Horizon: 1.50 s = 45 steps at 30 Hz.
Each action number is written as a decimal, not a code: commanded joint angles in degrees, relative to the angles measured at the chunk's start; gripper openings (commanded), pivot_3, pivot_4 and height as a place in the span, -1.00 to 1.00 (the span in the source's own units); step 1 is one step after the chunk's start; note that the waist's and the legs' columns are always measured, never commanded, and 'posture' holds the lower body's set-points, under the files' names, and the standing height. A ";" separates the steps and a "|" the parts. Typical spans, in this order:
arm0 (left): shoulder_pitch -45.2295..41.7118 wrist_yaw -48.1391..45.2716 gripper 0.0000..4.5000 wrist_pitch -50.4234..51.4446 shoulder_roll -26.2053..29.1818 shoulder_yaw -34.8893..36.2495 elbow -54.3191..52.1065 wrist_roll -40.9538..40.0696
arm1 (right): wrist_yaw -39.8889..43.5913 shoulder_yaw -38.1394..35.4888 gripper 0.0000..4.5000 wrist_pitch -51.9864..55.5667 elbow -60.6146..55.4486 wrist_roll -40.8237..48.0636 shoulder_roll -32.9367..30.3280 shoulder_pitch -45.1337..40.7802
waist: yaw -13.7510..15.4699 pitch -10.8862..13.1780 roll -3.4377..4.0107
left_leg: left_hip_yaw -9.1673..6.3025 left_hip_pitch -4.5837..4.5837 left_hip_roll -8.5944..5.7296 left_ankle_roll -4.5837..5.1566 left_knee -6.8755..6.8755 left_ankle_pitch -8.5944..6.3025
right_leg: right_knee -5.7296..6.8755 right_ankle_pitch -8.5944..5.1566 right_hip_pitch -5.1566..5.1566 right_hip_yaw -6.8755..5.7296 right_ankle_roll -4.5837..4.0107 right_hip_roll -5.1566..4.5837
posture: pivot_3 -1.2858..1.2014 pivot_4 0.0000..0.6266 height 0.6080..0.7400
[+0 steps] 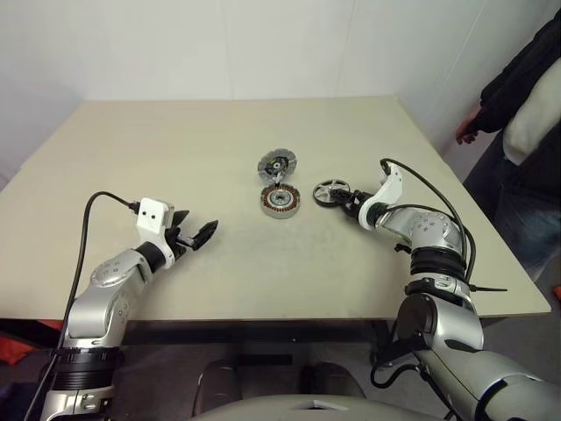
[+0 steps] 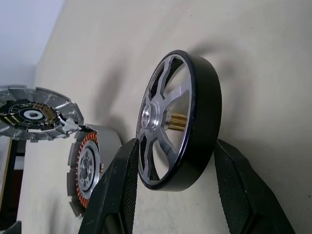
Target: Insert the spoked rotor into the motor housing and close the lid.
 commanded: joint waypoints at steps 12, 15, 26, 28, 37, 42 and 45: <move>-1.07 -0.06 1.00 -0.80 0.33 0.39 -0.97 0.25 | -0.39 -1.46 -0.85 2.22 -1.61 6.02 0.17 -2.78 | -0.10 -0.01 0.00 | -0.01 0.12 -0.01 -0.02 0.00 0.01 | 0.01 -0.04 0.12 0.01 0.08 -0.01 | 0.03 -1.00 1.00; -1.19 -0.10 1.00 -0.78 0.34 0.37 -0.75 0.30 | -1.48 -5.64 -0.85 6.21 -1.09 10.76 0.52 -4.25 | -0.09 0.00 0.01 | -0.01 0.09 0.00 -0.02 -0.02 0.01 | 0.01 -0.04 0.08 0.00 0.08 0.01 | 0.03 -1.00 1.00; -1.16 -0.29 1.00 -0.59 0.48 0.38 -0.57 0.37 | -11.79 -15.29 -0.85 20.09 -5.55 25.86 5.48 -7.70 | -0.14 0.01 0.03 | -0.01 -0.11 0.00 -0.03 -0.06 0.02 | 0.00 -0.03 -0.16 0.01 0.07 0.02 | 0.03 -1.00 1.00; -1.07 -0.30 1.00 -0.53 0.57 0.44 -0.64 0.38 | -13.67 -15.00 -0.85 22.39 -7.21 27.08 7.36 -6.38 | -0.13 0.01 0.03 | -0.01 -0.11 0.00 -0.04 -0.07 0.02 | 0.00 -0.02 -0.17 0.01 0.06 0.02 | 0.03 -1.00 1.00; -0.92 -0.28 1.00 0.06 1.07 0.62 -1.25 0.22 | -20.55 -13.36 -0.85 23.76 -12.35 30.28 17.41 -2.84 | -0.10 0.01 0.03 | -0.03 -0.08 0.00 -0.11 -0.09 0.05 | 0.00 -0.04 -0.25 0.01 0.11 0.01 | 0.03 -1.00 1.00; -0.61 -0.18 1.00 0.44 1.38 1.00 -1.79 0.12 | -17.84 -10.61 -0.85 18.64 -8.54 28.16 15.73 -4.06 | 0.10 0.01 0.03 | -0.06 -0.08 -0.02 -0.12 -0.09 0.06 | -0.02 -0.02 -0.26 0.01 0.17 0.00 | 0.03 -1.00 1.00; -0.27 -0.03 1.00 0.55 1.35 1.15 -2.10 0.06 | -16.93 -9.86 -0.85 16.89 -7.08 28.33 14.46 -5.24 | 0.09 0.01 0.03 | -0.06 -0.09 -0.01 -0.14 -0.09 0.07 | -0.01 -0.02 -0.27 0.01 0.17 0.00 | 0.03 -1.00 1.00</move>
